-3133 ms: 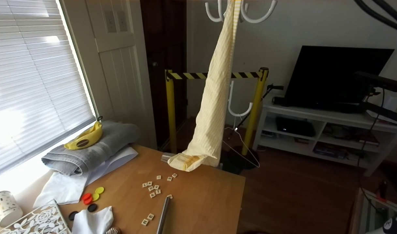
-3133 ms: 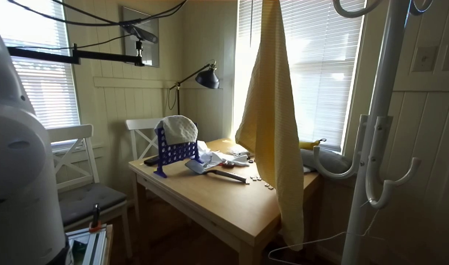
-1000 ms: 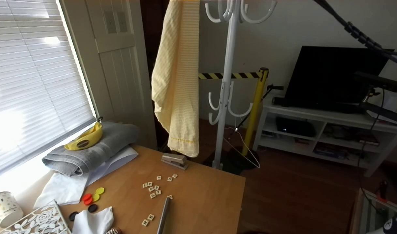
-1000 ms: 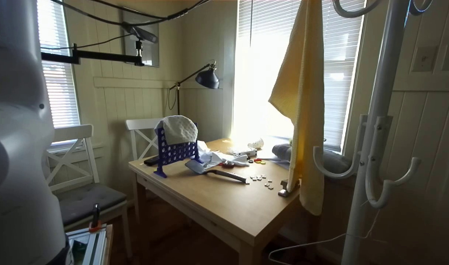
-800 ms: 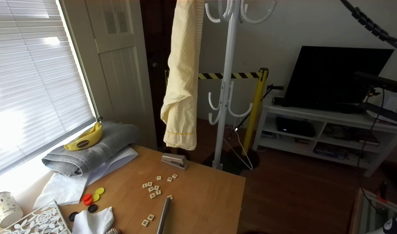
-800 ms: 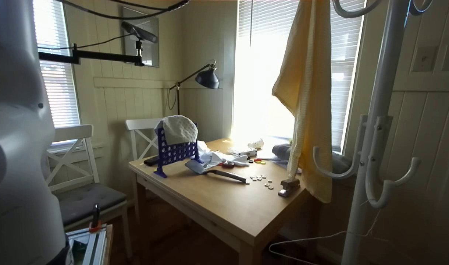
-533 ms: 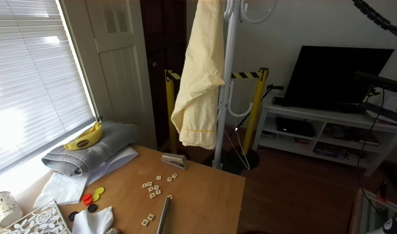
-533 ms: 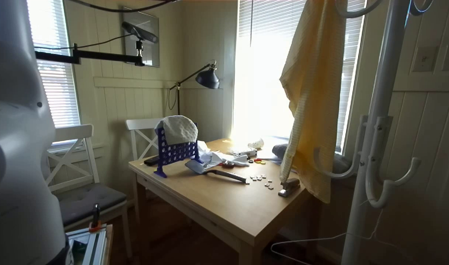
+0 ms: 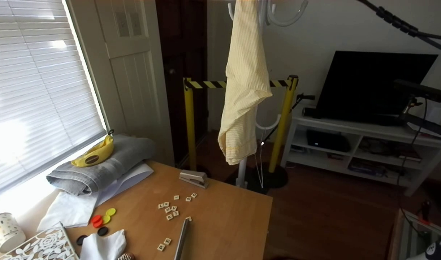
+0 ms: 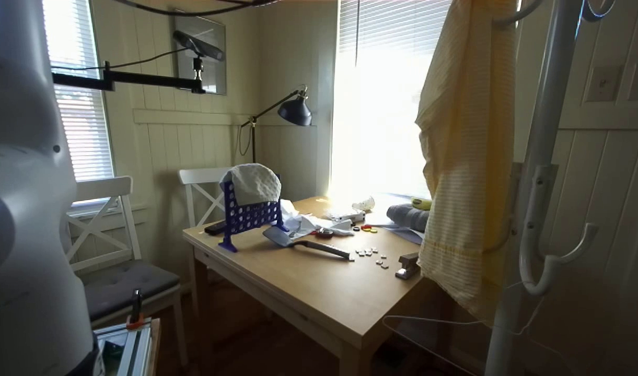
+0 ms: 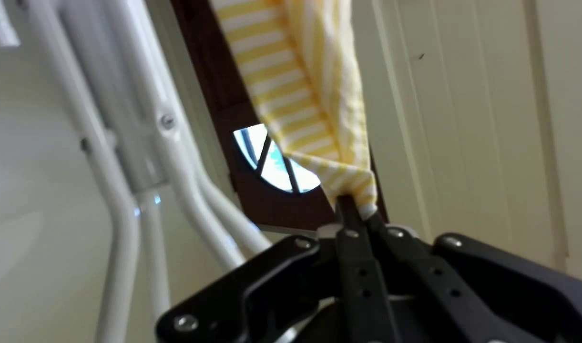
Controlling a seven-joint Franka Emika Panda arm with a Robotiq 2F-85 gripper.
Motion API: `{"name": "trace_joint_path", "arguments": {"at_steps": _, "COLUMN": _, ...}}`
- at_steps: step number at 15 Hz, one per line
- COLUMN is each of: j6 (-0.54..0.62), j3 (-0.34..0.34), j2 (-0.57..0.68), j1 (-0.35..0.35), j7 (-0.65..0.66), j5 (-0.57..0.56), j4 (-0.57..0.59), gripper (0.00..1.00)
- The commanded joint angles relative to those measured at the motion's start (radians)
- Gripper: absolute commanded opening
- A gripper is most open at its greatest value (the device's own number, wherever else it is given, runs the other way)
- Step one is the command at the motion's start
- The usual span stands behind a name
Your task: Hang the towel on the white stand.
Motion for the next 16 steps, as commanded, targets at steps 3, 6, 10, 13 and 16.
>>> {"name": "trace_joint_path", "arguments": {"at_steps": 3, "j6": 0.087, "j3": 0.068, "j2": 0.045, "j1": 0.055, "j7": -0.054, "j5": 0.07, "j4": -0.001, "gripper": 0.01}}
{"name": "trace_joint_path", "arguments": {"at_steps": 6, "j6": 0.054, "j3": 0.061, "j2": 0.09, "j1": 0.069, "j7": 0.053, "j5": -0.028, "j4": 0.065, "gripper": 0.01}}
{"name": "trace_joint_path", "arguments": {"at_steps": 10, "j6": -0.07, "j3": 0.023, "j2": 0.082, "j1": 0.065, "j7": 0.236, "j5": -0.201, "j4": 0.097, "gripper": 0.01}}
{"name": "trace_joint_path", "arguments": {"at_steps": 13, "j6": -0.174, "j3": -0.001, "j2": 0.049, "j1": 0.07, "j7": 0.349, "j5": -0.3, "j4": 0.079, "gripper": 0.01}}
{"name": "trace_joint_path", "arguments": {"at_steps": 16, "j6": -0.301, "j3": -0.006, "j2": 0.031, "j1": 0.078, "j7": 0.463, "j5": -0.421, "j4": 0.062, "gripper": 0.01}}
